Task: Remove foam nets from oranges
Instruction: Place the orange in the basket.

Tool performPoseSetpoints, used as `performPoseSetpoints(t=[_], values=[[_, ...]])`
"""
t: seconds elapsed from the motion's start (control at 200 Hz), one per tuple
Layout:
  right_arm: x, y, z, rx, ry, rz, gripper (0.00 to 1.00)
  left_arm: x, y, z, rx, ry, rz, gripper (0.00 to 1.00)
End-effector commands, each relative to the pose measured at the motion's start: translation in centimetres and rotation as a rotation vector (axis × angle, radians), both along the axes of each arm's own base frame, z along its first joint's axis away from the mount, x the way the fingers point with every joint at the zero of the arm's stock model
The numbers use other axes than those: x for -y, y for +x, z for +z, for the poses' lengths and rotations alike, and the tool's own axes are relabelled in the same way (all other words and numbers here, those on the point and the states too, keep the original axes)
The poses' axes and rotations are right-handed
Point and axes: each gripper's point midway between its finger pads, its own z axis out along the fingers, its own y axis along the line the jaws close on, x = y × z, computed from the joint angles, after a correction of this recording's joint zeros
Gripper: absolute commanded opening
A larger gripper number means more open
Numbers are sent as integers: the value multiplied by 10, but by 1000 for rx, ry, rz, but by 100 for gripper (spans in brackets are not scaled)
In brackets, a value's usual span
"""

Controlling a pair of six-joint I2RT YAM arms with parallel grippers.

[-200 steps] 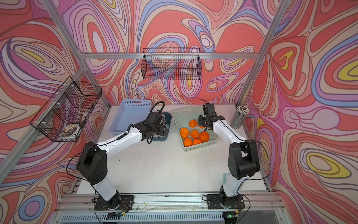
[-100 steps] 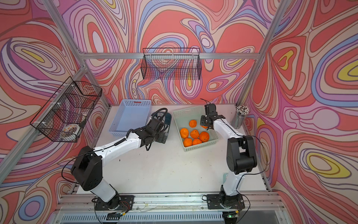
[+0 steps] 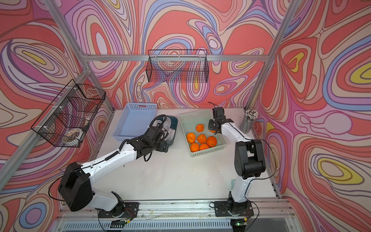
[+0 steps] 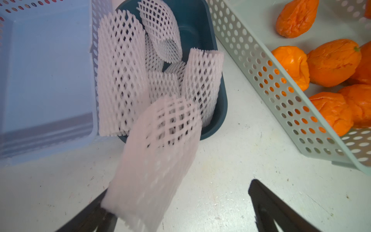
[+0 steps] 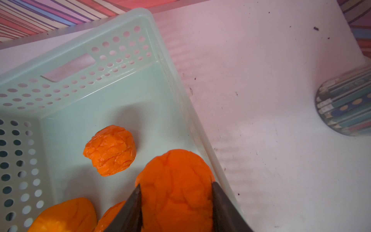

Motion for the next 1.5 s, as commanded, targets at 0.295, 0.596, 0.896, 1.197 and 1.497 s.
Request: performPoseSetpoints(t=[0.295,0.596,0.896,1.197,1.497], values=[[6,18,-13,0,-29,-15,45,4,5,3,-4,-155,28,100],[-14,28,-27,-34,69,25,72,32,28,20,47,-337,-1,100],[-28,1,48,133,190,77,95,-6,35,15,58,-502,143,100],[-81,-46,104,228,526,264,93,6,32,26,46,-630,111,100],[-146,-109,88,129,839,375,49,5,33,22,22,-715,127,100]])
